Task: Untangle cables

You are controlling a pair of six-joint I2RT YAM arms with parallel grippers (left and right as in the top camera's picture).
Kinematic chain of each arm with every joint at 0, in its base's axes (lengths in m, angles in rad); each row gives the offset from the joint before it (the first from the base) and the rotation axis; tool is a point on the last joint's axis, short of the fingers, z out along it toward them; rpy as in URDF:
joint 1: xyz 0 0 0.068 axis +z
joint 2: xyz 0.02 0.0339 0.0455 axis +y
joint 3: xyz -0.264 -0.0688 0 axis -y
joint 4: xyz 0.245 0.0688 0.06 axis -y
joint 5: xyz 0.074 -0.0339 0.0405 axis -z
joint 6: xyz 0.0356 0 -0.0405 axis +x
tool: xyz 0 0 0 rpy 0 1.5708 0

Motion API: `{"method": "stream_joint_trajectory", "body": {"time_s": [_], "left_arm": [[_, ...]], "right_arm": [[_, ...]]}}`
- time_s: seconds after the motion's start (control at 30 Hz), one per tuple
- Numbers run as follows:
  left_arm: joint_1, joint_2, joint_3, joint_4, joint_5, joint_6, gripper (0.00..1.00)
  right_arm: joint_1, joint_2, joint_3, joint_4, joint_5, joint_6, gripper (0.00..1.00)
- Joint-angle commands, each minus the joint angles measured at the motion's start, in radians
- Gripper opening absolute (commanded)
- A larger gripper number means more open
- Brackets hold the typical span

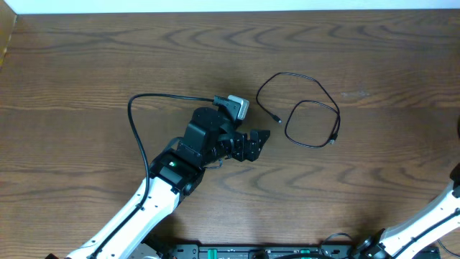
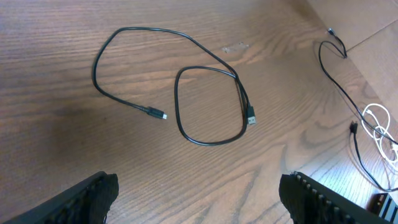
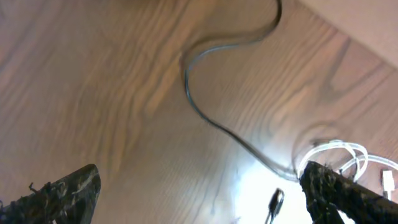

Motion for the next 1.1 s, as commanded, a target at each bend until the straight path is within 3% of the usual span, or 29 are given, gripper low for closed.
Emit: {"method": "stream_joint_trajectory", "body": {"time_s": [0.0, 0.27, 0.6, 0.8, 1.07], "left_arm": [[-0.002, -0.002, 0.006, -0.002, 0.017, -0.005, 0.88], [-0.002, -0.009, 0.006, -0.033, 0.058, -0.013, 0.88], [-0.002, -0.057, 0.006, -0.074, 0.042, -0.013, 0.88], [-0.002, -0.084, 0.006, -0.108, 0.033, -0.009, 0.88], [-0.002, -0.108, 0.006, -0.135, -0.012, 0.025, 0.88]], "right_arm": [[0.029, 0.004, -0.042, -0.037, 0.111, 0.083, 0.99], [0.035, 0.004, -0.225, -0.029, 0.144, 0.103, 0.99], [0.037, -0.052, -0.274, 0.014, 0.143, 0.058, 0.94], [0.037, -0.250, -0.492, 0.176, 0.131, 0.025, 0.93], [0.067, -0.613, -0.955, 0.491, -0.020, -0.037, 0.95]]}}
